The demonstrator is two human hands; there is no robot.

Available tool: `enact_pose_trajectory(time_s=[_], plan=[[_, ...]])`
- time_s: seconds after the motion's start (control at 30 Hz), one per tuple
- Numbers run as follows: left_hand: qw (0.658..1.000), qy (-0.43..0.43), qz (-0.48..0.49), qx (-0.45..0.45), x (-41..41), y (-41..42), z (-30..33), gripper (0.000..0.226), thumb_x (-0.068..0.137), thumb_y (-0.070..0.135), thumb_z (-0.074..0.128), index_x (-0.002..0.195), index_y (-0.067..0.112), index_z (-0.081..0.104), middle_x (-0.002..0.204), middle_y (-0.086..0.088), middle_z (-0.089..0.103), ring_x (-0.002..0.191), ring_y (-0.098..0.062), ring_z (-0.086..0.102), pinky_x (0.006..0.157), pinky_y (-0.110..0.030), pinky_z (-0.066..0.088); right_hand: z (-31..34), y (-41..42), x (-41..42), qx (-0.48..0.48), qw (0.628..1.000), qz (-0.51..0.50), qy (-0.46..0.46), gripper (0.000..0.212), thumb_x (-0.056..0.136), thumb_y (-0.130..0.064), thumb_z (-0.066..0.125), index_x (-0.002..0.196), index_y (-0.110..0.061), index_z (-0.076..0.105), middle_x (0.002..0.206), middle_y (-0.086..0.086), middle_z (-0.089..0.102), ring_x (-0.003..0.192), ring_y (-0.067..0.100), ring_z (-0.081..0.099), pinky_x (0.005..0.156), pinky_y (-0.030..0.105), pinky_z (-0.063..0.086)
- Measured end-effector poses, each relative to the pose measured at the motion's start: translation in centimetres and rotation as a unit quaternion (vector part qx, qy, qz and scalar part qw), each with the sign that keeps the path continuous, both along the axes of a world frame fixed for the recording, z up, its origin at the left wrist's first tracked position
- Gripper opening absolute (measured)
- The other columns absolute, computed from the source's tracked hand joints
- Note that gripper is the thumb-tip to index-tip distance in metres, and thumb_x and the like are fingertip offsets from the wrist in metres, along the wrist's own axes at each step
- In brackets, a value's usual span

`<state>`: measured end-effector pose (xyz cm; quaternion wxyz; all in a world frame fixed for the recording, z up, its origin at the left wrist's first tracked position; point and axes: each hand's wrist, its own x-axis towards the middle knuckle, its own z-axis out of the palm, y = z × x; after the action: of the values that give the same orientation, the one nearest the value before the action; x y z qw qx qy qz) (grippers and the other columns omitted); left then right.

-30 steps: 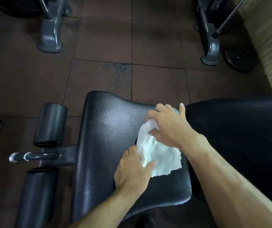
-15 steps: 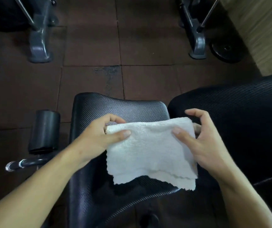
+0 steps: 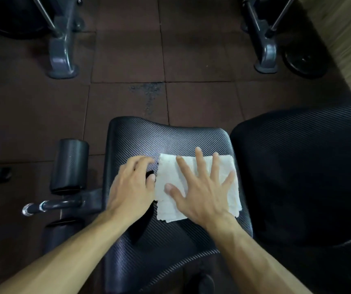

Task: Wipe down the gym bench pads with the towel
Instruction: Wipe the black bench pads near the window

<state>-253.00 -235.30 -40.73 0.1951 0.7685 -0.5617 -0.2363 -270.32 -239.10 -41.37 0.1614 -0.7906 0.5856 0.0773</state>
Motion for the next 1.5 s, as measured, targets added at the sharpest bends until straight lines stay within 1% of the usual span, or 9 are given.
enact_pose_trajectory(time_s=[0.1,0.33,0.43,0.73,0.93,1.03,1.2,1.3,1.5], plan=[[0.999,-0.015,0.008,-0.03,1.1,0.5,-0.6,0.035,0.09,0.017,0.062,0.124,0.022,0.057,0.129,0.005,0.051,0.113,-0.024,0.051,0.094,-0.041,0.046,-1.4,0.2,0.1,0.02,0.999,-0.024,0.02,0.089,0.081,-0.094,0.018,0.155,-0.051,-0.003,0.168,0.001,-0.02,0.151,0.045,-0.017,0.106,0.082,0.003],[0.998,-0.024,0.008,-0.061,1.9,1.2,-1.6,0.037,0.085,0.01,0.066,0.12,0.02,0.058,0.125,0.002,0.052,0.107,-0.028,0.054,0.089,-0.05,0.05,-2.5,1.2,0.0,-0.025,0.999,-0.029,0.028,0.092,0.076,-0.1,0.018,0.155,-0.056,0.001,0.169,0.007,-0.014,0.15,0.052,-0.014,0.1,0.086,0.011],[0.998,-0.024,-0.007,-0.058,2.0,1.1,-1.7,0.035,0.088,0.013,0.064,0.121,0.02,0.058,0.126,0.004,0.052,0.108,-0.025,0.054,0.092,-0.045,0.049,-2.5,1.3,0.3,-0.047,0.998,-0.037,0.032,0.093,0.077,-0.099,0.019,0.157,-0.051,0.015,0.168,0.014,0.006,0.148,0.056,0.006,0.097,0.086,0.021],[0.996,-0.069,-0.039,-0.044,2.8,1.2,-1.2,0.036,0.087,0.013,0.065,0.121,0.021,0.059,0.123,0.003,0.055,0.103,-0.026,0.057,0.085,-0.046,0.051,-3.4,2.5,0.8,-0.098,0.994,-0.036,0.019,0.058,0.101,-0.06,0.028,0.141,-0.025,0.05,0.137,0.016,0.053,0.127,0.047,0.049,0.086,0.067,0.049],[0.994,-0.083,-0.06,-0.041,2.7,2.4,-0.1,0.036,0.086,0.01,0.065,0.12,0.02,0.059,0.123,0.002,0.055,0.101,-0.026,0.057,0.082,-0.045,0.052,-4.4,3.0,0.3,-0.15,0.988,-0.011,0.015,0.048,0.093,-0.037,0.066,0.136,-0.018,0.056,0.127,0.018,0.061,0.116,0.042,0.058,0.087,0.061,0.051],[0.992,-0.09,-0.083,-0.031,2.5,3.4,1.3,0.038,0.085,0.01,0.066,0.121,0.021,0.058,0.122,0.003,0.055,0.102,-0.024,0.057,0.082,-0.044,0.053,-3.9,2.8,-0.2,-0.143,0.99,0.001,0.006,0.046,0.096,-0.034,0.064,0.137,-0.016,0.055,0.124,0.018,0.061,0.114,0.042,0.06,0.092,0.062,0.05],[0.978,-0.142,-0.151,0.012,2.5,3.9,4.6,0.049,0.086,0.023,0.068,0.133,0.019,0.055,0.135,-0.002,0.054,0.12,-0.026,0.053,0.094,-0.044,0.052,0.6,3.1,-1.3,-0.189,0.982,0.009,-0.018,0.042,0.098,-0.033,0.065,0.135,-0.016,0.055,0.119,0.015,0.062,0.111,0.038,0.06,0.097,0.061,0.047],[0.968,-0.186,-0.164,0.021,2.0,3.2,8.3,0.06,0.085,0.033,0.07,0.14,0.017,0.051,0.143,-0.008,0.051,0.129,-0.031,0.049,0.101,-0.045,0.048,5.5,2.4,-1.3,-0.237,0.97,0.014,-0.055,0.04,0.108,-0.038,0.035,0.131,-0.016,0.058,0.115,0.013,0.062,0.106,0.036,0.06,0.095,0.06,0.048],[0.961,-0.233,-0.141,-0.048,1.1,1.2,21.4,0.079,0.075,0.042,0.079,0.144,0.017,0.048,0.149,-0.012,0.047,0.131,-0.037,0.05,0.1,-0.048,0.049,20.4,-1.5,-1.4,-0.357,0.925,0.03,-0.127,0.047,0.083,-0.003,0.058,0.129,-0.013,0.062,0.108,0.012,0.058,0.095,0.035,0.057,0.086,0.058,0.048]])
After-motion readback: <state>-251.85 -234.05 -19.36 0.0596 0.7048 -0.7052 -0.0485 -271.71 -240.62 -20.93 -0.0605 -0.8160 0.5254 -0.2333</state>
